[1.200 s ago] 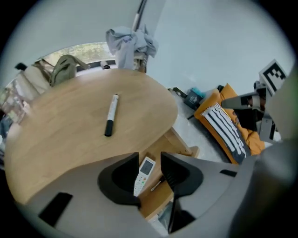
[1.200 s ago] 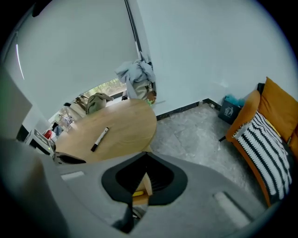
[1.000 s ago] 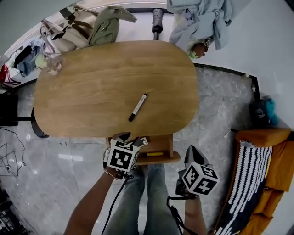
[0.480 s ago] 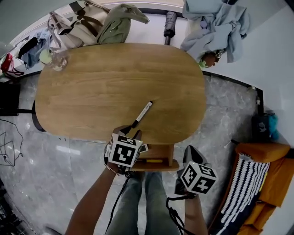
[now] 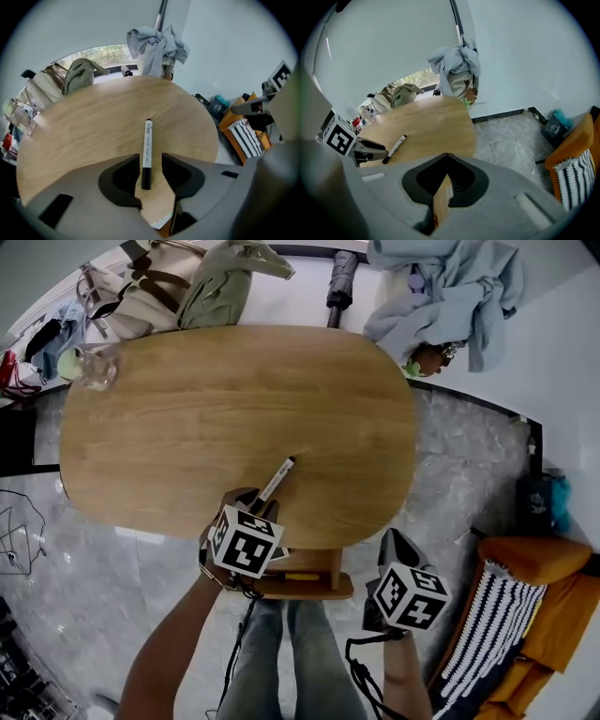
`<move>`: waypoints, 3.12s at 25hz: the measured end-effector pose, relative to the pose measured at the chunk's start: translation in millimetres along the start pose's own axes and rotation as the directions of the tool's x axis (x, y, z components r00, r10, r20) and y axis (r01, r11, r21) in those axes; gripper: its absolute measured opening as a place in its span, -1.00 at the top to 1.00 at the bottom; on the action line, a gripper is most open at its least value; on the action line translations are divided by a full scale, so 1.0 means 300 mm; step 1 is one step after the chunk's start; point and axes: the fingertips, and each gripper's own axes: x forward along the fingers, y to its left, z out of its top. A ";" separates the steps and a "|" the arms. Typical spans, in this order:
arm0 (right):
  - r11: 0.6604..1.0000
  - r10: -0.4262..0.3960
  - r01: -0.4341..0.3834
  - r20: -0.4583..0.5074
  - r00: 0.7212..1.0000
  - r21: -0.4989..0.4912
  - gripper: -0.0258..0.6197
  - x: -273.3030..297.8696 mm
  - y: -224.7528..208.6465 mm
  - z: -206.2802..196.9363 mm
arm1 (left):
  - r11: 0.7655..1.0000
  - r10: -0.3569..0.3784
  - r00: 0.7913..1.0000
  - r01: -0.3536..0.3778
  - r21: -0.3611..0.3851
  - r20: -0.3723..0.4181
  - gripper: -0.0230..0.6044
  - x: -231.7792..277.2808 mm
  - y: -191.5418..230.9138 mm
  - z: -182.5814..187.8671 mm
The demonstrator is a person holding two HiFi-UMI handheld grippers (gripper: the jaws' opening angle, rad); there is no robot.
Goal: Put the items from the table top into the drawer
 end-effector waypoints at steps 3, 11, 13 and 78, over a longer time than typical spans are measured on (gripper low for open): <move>1.000 -0.003 0.003 -0.011 1.000 -0.006 0.91 0.027 -0.037 0.028 | 1.000 0.004 1.000 -0.004 0.019 -0.018 0.46 0.031 0.000 0.023; 1.000 0.009 -0.010 -0.027 1.000 -0.010 0.91 0.090 -0.069 0.079 | 1.000 0.013 0.999 -0.013 0.024 -0.039 0.46 0.098 0.004 0.076; 1.000 0.013 -0.014 -0.032 0.999 -0.012 0.91 0.102 -0.070 0.079 | 0.999 0.012 0.999 -0.010 0.031 -0.044 0.46 0.110 0.001 0.082; 0.996 -0.039 0.032 0.082 0.996 0.087 0.91 -0.183 0.146 -0.138 | 0.992 -0.054 0.998 0.056 0.114 -0.018 0.72 -0.155 -0.018 -0.197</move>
